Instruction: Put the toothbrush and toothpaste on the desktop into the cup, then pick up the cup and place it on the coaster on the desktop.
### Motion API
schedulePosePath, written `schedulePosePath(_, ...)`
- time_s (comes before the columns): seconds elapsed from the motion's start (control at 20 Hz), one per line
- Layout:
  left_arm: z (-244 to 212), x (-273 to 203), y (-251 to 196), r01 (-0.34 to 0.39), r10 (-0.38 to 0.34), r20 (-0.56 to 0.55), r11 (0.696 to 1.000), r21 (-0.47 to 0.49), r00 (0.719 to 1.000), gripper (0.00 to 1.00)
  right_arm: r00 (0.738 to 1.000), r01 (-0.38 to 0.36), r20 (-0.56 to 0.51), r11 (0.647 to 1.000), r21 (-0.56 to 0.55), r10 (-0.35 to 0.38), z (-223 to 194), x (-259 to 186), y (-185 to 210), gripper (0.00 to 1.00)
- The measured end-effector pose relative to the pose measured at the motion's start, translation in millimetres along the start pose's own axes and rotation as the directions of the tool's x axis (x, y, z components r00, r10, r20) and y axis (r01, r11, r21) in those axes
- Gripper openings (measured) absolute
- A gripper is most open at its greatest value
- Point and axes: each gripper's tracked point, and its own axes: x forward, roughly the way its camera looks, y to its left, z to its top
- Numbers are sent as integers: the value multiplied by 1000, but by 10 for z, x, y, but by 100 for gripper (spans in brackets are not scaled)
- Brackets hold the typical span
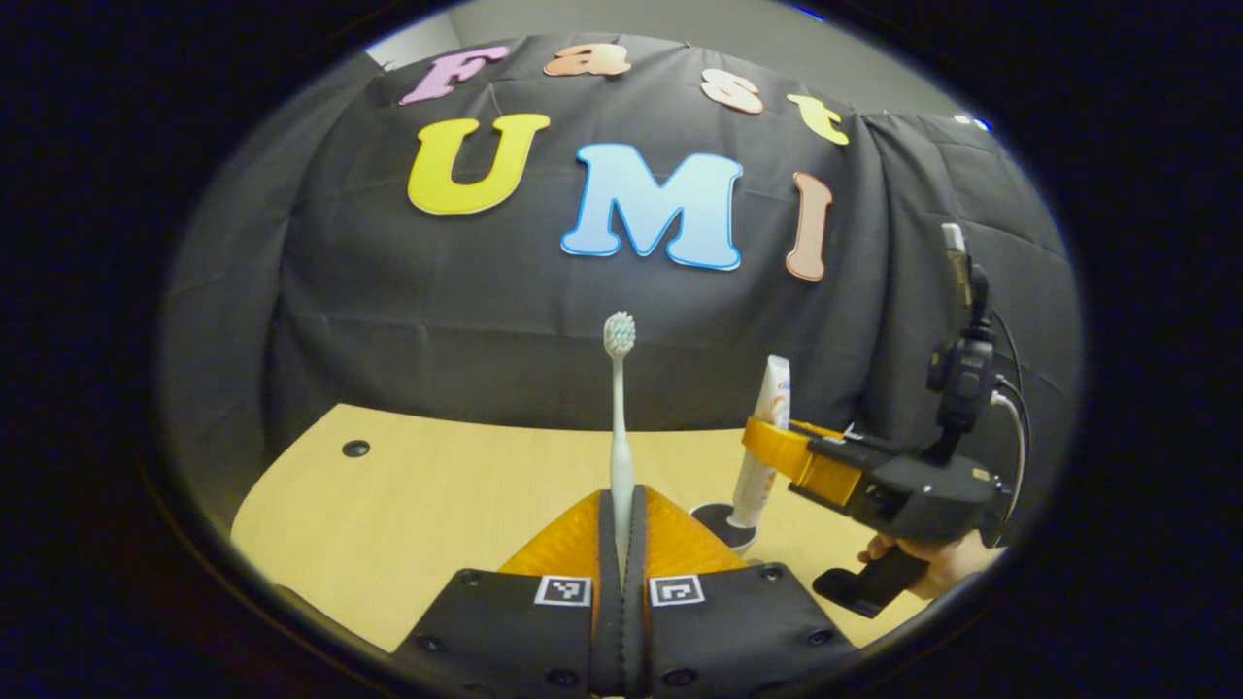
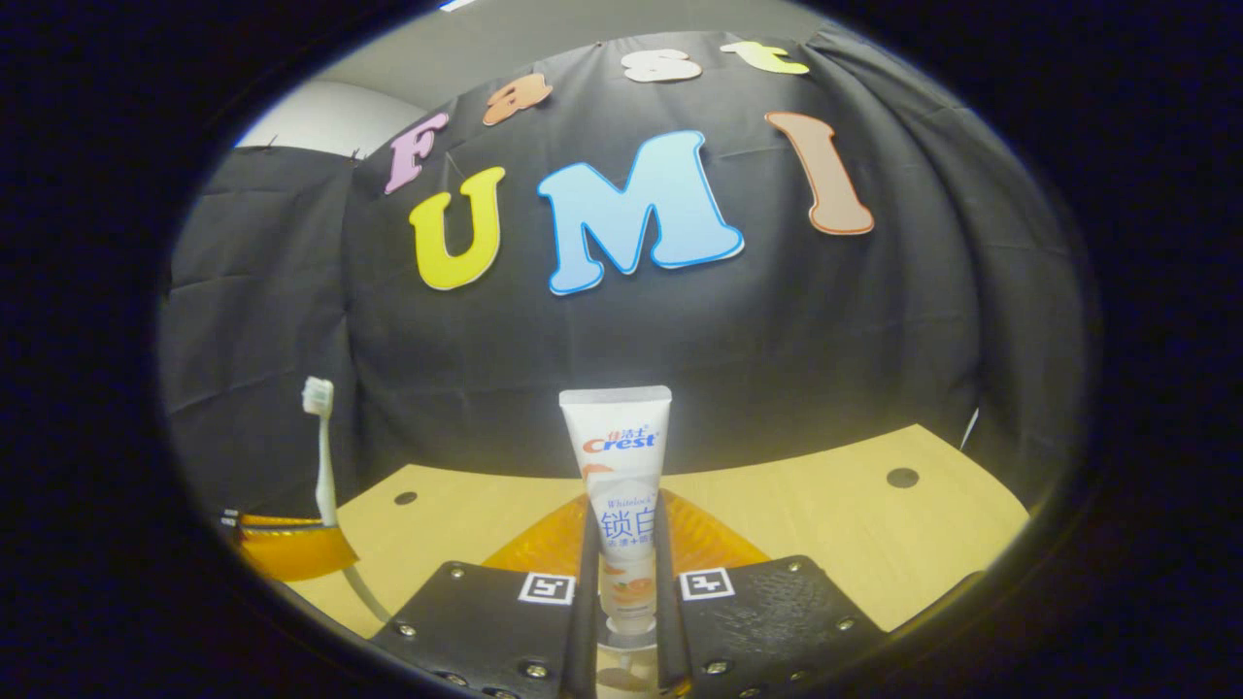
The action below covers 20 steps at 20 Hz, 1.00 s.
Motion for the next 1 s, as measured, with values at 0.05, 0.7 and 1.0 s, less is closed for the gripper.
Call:
schedulePosePath(0.05, 40, 0, 6, 1, -1, 16, 1000, -1, 1000, 7, 1000, 1, -25, 1000, -1, -1, -86, 46, -8, 24)
schedulePosePath(0.7, -59, 98, 13, 10, -11, -16, 1000, -23, 1000, 8, 954, 7, -298, 999, -45, -20, -868, 53, -30, 34)
schedulePosePath(1.0, -70, 123, -42, 31, -32, -9, 998, -61, 999, 7, 960, -12, -280, 998, -63, -7, -738, -77, 32, 55)
